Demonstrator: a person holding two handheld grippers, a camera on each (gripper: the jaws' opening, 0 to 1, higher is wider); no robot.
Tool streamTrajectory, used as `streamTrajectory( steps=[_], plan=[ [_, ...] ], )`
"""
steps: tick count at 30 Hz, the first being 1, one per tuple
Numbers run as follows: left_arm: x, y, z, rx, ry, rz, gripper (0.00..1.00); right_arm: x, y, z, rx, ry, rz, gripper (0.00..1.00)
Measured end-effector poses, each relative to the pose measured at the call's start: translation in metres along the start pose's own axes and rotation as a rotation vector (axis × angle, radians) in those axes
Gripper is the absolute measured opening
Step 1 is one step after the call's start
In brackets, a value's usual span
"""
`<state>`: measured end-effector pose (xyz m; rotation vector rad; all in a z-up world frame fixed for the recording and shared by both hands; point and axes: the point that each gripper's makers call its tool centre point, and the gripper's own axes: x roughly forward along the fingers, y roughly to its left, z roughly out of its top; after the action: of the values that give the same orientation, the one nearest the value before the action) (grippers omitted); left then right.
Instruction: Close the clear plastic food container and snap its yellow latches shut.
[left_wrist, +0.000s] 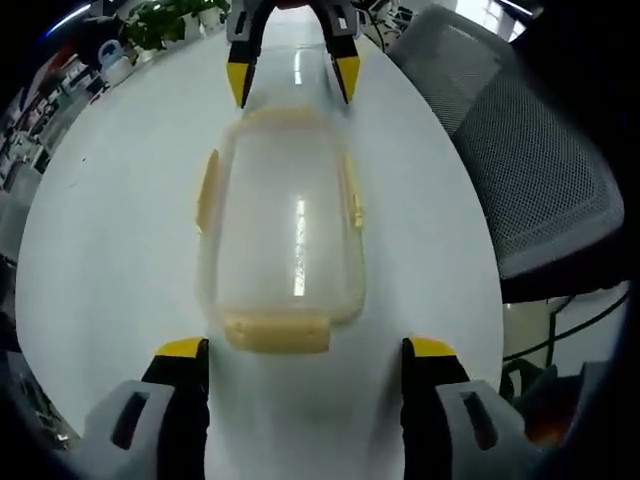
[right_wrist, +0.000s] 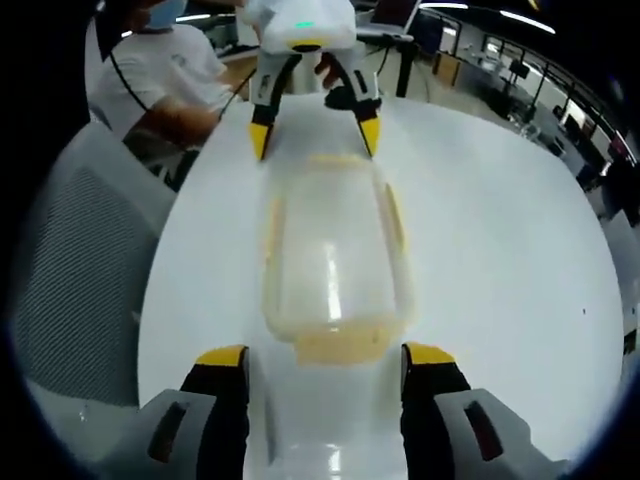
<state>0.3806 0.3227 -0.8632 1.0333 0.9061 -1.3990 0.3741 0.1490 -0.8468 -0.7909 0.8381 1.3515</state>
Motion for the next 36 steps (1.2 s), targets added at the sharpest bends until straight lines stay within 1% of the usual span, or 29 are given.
streamTrajectory(
  steps=[2, 5, 6, 11, 15, 21, 24, 31, 32, 36],
  plan=[
    [0.0, 0.001, 0.0, 0.002, 0.006, 0.008, 0.79, 0.0, -0.001, 0.0, -0.002, 0.003, -0.002, 0.59],
    [0.001, 0.002, -0.001, 0.003, 0.01, 0.011, 0.76, 0.002, -0.002, 0.0, -0.003, 0.011, -0.005, 0.56],
    [0.001, 0.002, -0.001, -0.005, 0.01, 0.01, 0.75, 0.003, -0.004, -0.001, -0.005, 0.014, -0.012, 0.56],
    [0.002, 0.004, 0.0, -0.017, 0.004, 0.014, 0.74, 0.004, -0.005, -0.002, 0.002, 0.02, -0.007, 0.55],
    [0.001, 0.002, 0.002, -0.042, -0.003, -0.009, 0.62, 0.005, -0.005, -0.004, 0.006, 0.03, -0.002, 0.53],
    [0.001, 0.004, 0.005, -0.036, -0.009, -0.007, 0.58, 0.006, -0.008, -0.004, 0.008, 0.032, -0.004, 0.52],
    [0.001, 0.005, 0.005, -0.03, -0.01, -0.01, 0.53, 0.007, -0.008, -0.004, 0.008, 0.033, 0.0, 0.47],
    [0.0, 0.008, 0.007, -0.043, -0.016, -0.005, 0.4, 0.01, -0.009, -0.006, -0.003, 0.05, 0.0, 0.4],
    [0.0, 0.008, 0.007, -0.045, -0.016, -0.005, 0.39, 0.01, -0.011, -0.005, -0.013, 0.049, -0.009, 0.39],
    [0.001, 0.009, 0.007, -0.06, -0.015, -0.001, 0.39, 0.012, -0.013, -0.006, -0.012, 0.056, -0.014, 0.39]
  ],
)
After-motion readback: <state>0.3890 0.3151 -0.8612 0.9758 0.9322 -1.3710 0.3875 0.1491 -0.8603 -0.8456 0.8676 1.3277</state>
